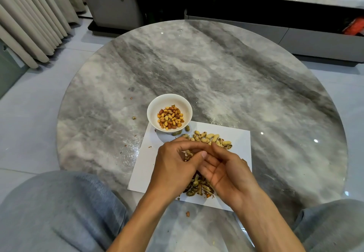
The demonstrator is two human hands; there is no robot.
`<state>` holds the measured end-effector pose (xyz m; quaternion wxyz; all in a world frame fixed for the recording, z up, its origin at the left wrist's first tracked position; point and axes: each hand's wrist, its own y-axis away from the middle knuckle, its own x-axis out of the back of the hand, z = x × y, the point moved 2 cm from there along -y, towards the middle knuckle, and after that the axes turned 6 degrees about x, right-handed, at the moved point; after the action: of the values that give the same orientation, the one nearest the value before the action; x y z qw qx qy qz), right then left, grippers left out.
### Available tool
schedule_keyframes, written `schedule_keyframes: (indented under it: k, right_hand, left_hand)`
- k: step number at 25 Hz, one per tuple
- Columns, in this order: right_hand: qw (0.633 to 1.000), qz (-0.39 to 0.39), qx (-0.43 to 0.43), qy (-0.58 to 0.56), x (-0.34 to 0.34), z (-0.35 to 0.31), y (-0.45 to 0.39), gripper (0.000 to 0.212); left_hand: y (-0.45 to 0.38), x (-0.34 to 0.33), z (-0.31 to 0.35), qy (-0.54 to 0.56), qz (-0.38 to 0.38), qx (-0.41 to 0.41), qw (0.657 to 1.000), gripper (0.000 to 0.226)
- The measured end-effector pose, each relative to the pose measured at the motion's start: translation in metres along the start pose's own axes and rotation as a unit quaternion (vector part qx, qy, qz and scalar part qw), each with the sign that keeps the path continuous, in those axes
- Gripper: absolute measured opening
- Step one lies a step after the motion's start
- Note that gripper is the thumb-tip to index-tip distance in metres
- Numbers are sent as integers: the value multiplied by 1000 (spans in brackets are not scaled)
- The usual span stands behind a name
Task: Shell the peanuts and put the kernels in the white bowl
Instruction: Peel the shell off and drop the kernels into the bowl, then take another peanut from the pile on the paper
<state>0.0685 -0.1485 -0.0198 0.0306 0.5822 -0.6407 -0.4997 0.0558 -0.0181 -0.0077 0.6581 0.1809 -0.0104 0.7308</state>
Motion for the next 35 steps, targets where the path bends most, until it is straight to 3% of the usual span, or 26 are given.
schedule_keyframes:
  k: [2, 3, 5, 7, 10, 11, 12, 14, 15, 16, 20, 25, 29, 33, 34, 35]
  right_hand:
    - [1000, 15, -3, -27, -4, -4, -2, 23]
    - [999, 19, -1, -39, -8, -8, -4, 24]
    - [999, 6, 19, -50, -26, -19, -10, 30]
    - [998, -27, 45, -20, -56, -31, -19, 38]
    - [984, -75, 117, 110, -96, -35, -26, 41]
    - [958, -74, 183, 210, -95, -33, -23, 36]
    - [903, -62, 261, 336, -85, -31, -16, 30]
    - [732, -53, 388, 558, -55, -17, 2, 24]
    - [668, -63, 411, 617, -41, -9, 10, 24]
    - [641, -78, 418, 640, -32, -2, 13, 24]
    - [639, -148, 433, 618, -22, 5, 8, 14]
    - [642, -64, 456, 613, -4, -1, 13, 9]
    - [706, -119, 424, 554, -4, -8, 16, 7]
    - [689, -109, 369, 614, -2, -12, 15, 10]
    - [707, -103, 355, 603, -1, -12, 14, 11]
    - [753, -100, 331, 560, 0, -13, 13, 13]
  left_hand:
    - [-2, 2, -4, 115, 31, 105, 987, 19]
    - [-2, 4, -6, 213, 55, 170, 961, 15]
    - [-4, 6, -9, 405, 73, 262, 873, 19]
    - [-4, 5, -10, 502, 66, 301, 808, 32]
    - [-2, 6, -5, 570, 46, 303, 762, 47]
    - [-2, 8, -4, 587, 48, 297, 752, 49]
    - [-3, 9, -2, 598, 50, 290, 746, 51]
    - [-2, 8, 1, 609, 40, 275, 743, 52]
    - [-1, 6, 3, 608, 29, 267, 747, 52]
    - [0, 5, 6, 601, 17, 264, 754, 53]
    - [1, 2, 5, 606, -16, 267, 749, 56]
    - [3, -8, 10, 628, -59, 261, 731, 55]
    - [3, -4, 11, 649, -64, 235, 721, 57]
    - [3, -11, 8, 631, -79, 229, 737, 52]
    - [3, -11, 9, 612, -83, 216, 756, 50]
    - [4, -10, 8, 572, -79, 195, 793, 45]
